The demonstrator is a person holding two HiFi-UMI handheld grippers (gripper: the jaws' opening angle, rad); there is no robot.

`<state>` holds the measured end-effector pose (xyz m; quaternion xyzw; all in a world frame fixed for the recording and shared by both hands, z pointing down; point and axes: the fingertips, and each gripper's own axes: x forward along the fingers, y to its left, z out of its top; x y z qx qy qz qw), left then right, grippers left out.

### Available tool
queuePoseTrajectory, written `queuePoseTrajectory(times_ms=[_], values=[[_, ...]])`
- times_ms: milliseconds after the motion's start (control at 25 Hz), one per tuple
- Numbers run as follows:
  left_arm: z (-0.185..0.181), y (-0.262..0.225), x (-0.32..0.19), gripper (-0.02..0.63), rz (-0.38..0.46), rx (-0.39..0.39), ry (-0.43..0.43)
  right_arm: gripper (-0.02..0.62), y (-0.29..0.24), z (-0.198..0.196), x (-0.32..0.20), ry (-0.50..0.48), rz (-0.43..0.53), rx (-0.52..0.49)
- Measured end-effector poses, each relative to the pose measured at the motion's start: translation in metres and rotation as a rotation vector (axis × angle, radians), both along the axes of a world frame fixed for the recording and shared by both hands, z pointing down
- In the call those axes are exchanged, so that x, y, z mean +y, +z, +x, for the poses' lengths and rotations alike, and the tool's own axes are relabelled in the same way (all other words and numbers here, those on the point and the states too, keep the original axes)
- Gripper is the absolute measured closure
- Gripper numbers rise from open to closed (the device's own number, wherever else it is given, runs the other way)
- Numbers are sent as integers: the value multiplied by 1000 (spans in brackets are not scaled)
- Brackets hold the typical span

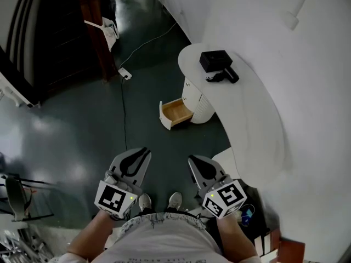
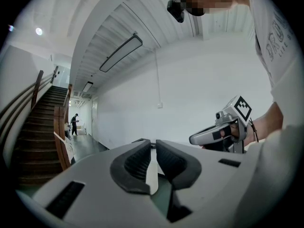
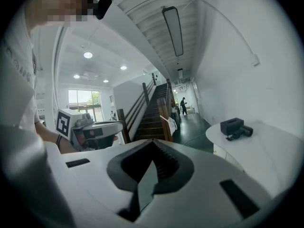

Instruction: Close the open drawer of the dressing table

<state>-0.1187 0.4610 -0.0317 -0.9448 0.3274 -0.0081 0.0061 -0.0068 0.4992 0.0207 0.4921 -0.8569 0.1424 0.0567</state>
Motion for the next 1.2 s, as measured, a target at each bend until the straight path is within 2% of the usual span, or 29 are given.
queuePoseTrajectory(times_ms=[200,320,1200], values=[[1,2,1,565,-7,-9,-3,586,-1,2,1,-1,1,-5],[2,4,1,509,-16,-16,-4,586,0,2,2,1,-1,-9],[18,21,10,448,-61,-40,-32,586,8,21,9,-20,-14,-22]])
